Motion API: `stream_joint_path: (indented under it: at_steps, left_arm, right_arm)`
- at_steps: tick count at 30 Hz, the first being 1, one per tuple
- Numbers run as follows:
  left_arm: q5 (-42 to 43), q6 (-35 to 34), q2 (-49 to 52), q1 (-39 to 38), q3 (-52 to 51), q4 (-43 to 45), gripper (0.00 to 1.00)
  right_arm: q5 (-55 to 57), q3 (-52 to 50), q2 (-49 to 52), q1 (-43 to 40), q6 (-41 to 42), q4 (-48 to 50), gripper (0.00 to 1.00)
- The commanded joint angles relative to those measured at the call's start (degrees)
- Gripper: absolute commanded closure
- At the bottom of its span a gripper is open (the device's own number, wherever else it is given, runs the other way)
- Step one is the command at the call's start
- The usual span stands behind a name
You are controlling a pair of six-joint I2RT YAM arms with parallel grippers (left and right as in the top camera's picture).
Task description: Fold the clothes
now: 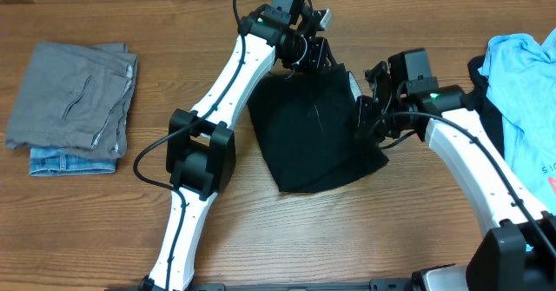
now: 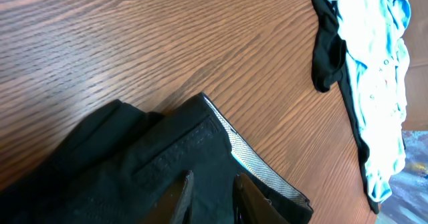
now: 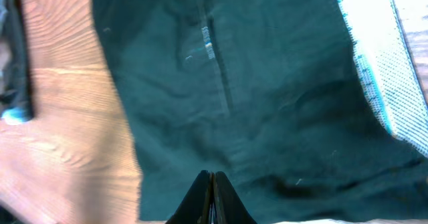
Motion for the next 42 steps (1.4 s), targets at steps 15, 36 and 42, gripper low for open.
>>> stream_joint_path:
  at_steps: [15,36,42]
  left_arm:
    - [-6.64,-0.37,11.89,-0.48,1.29,3.37,0.75]
    - [-0.37,0.28,11.61,1.97,27.26,-8.22,0.59]
    - [-0.79,0.31,9.73,3.5,40.57,-19.76,0.58]
  right_arm:
    - [6.78,-16.46,6.75,-4.55,3.04,10.6,0.96]
    - [12.39,-15.91,10.08,-4.55,2.47,7.93,0.96]
    - [10.08,-7.63,5.33,-4.55,2.38,-1.73,0.96]
